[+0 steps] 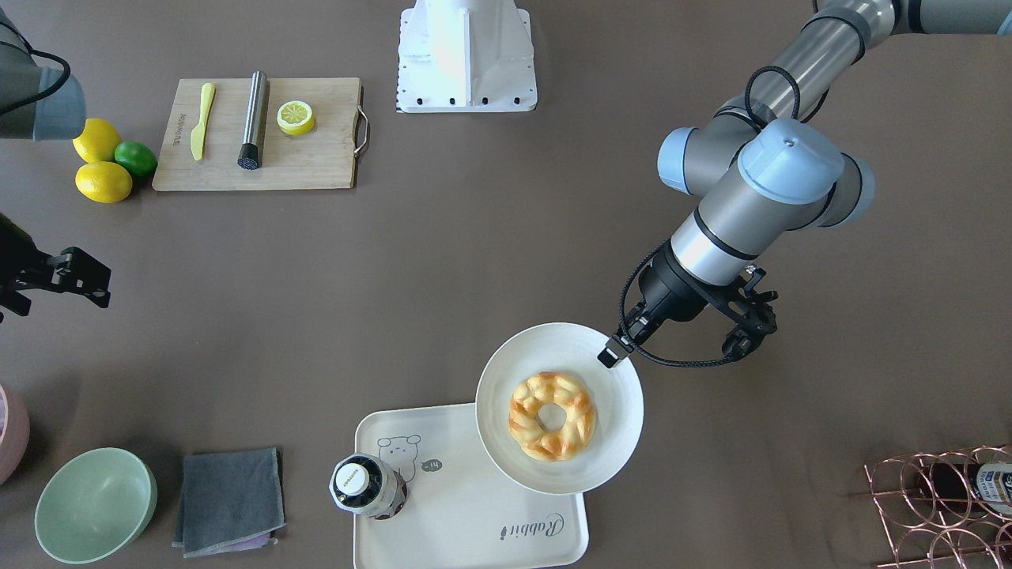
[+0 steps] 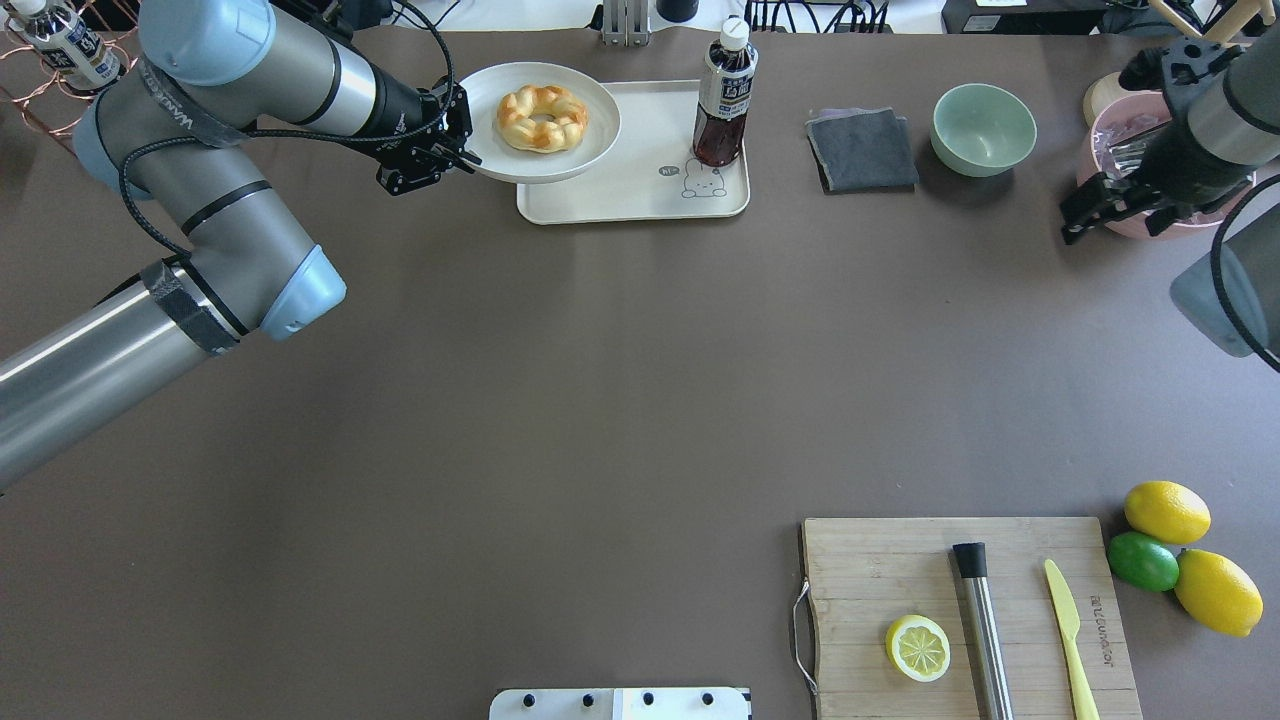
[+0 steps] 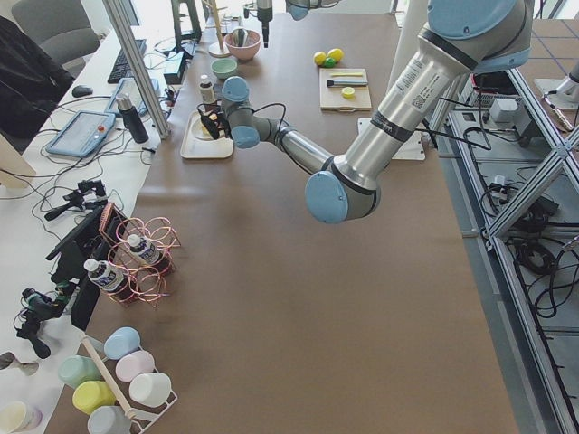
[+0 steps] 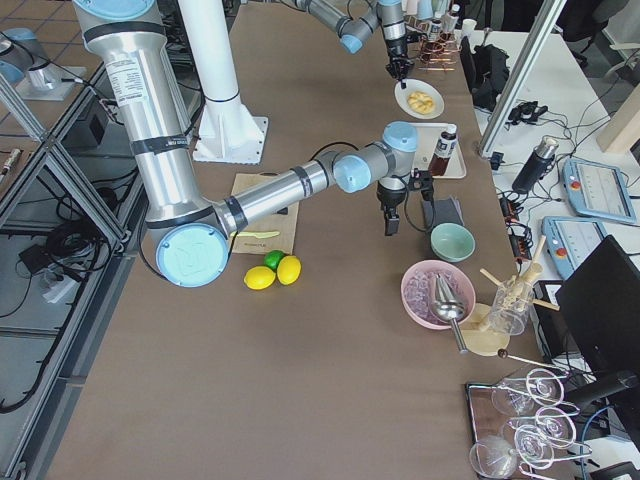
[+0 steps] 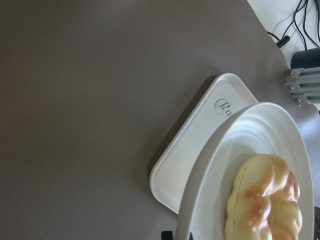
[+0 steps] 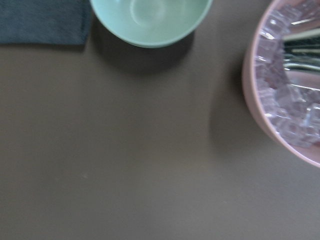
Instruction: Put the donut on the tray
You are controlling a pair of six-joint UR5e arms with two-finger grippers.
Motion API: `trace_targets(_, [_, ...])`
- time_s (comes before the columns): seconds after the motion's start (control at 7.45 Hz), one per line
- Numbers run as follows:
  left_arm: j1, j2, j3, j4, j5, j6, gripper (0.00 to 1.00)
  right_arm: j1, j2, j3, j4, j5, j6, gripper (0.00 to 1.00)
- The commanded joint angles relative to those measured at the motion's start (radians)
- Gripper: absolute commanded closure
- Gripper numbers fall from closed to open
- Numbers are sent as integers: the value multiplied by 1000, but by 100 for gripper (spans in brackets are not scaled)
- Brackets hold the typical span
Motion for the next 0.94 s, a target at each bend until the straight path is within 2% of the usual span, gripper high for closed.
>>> trace_targets(0.0, [37,-21,21,-20,65,-52,100,118,-118,3,-129,8,-280,0])
trace_targets(0.4, [100,-61,99,-22,204,-115,100,224,-251,-10,-124,9,-504,0])
trace_targets(0.8, [116,-75,134,-45,264,-199,100,331,-279,-98,-124,12,-683,0])
